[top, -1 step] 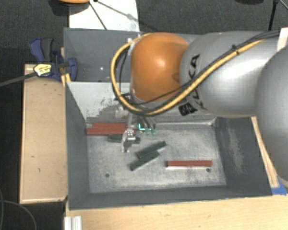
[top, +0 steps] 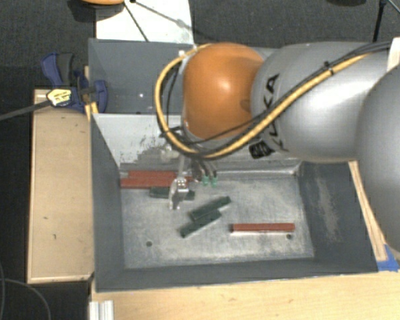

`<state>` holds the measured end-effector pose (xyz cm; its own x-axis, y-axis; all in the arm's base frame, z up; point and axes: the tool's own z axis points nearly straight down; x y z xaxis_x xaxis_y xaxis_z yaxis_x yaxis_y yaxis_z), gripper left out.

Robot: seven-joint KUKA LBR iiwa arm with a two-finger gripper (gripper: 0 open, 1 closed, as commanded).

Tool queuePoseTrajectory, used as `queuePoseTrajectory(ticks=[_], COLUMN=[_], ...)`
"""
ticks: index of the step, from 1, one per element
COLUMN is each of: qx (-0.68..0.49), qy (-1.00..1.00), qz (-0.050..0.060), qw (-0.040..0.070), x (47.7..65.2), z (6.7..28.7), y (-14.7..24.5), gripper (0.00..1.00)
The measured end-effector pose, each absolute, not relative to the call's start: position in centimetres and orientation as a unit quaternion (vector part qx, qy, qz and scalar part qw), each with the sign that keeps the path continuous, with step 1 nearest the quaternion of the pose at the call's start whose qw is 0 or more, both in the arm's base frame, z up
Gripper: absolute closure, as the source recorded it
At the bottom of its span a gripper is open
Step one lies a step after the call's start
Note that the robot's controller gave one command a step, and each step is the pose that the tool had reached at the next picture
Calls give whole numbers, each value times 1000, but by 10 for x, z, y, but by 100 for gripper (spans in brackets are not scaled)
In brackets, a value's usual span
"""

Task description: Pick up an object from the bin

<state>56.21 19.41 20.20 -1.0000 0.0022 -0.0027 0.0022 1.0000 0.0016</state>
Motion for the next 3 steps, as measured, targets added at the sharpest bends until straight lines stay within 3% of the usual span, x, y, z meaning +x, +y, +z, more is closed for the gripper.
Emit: queuePoseTrajectory(ticks=[1, 2, 3], qx=[-55, -110, -178], qy=[998, 994, 984], qz=[1, 0, 0], qw=[2, 0, 0], x=[553, 537, 539], z=[156, 144, 130], y=[162, 87, 89], gripper=[0, 0, 0])
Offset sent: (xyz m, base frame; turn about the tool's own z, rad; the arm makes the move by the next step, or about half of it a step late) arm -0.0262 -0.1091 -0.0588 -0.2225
